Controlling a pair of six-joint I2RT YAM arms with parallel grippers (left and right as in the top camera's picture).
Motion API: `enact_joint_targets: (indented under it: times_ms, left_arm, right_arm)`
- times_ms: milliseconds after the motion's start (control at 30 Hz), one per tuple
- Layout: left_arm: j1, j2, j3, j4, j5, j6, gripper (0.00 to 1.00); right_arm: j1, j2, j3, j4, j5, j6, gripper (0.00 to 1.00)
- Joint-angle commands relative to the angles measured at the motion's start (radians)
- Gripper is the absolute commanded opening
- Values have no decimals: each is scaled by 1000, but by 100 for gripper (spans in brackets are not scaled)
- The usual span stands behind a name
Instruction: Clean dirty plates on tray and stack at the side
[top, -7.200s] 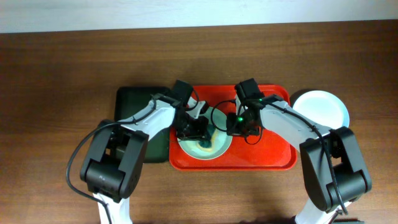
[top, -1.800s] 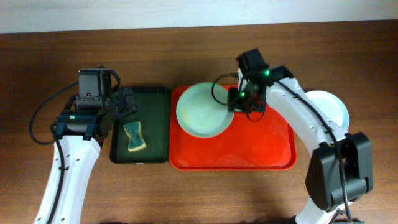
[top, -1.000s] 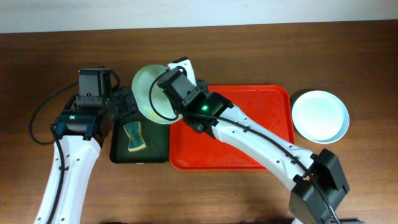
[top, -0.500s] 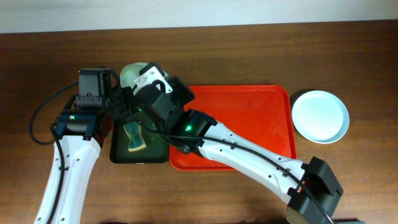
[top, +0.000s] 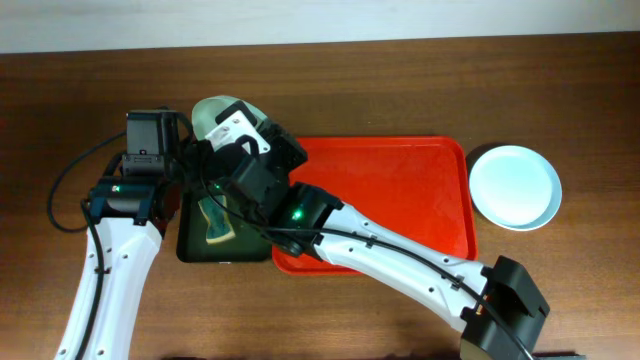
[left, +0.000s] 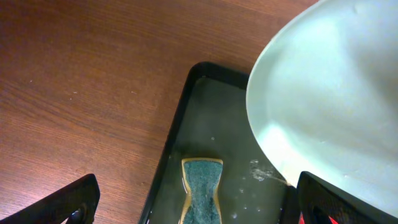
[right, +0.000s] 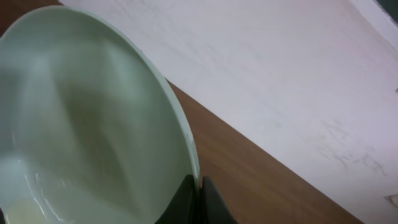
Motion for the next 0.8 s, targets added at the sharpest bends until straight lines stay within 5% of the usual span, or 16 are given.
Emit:
enact_joint_targets:
  times_ms: [0, 767]
  left_arm:
    - [2, 3, 8, 2, -14, 5, 99]
    - [2, 3, 8, 2, -14, 5, 99]
  right_arm:
    - [5, -15, 18, 13, 28, -10, 4]
    - [5, -77, 18, 86, 28, -91, 4]
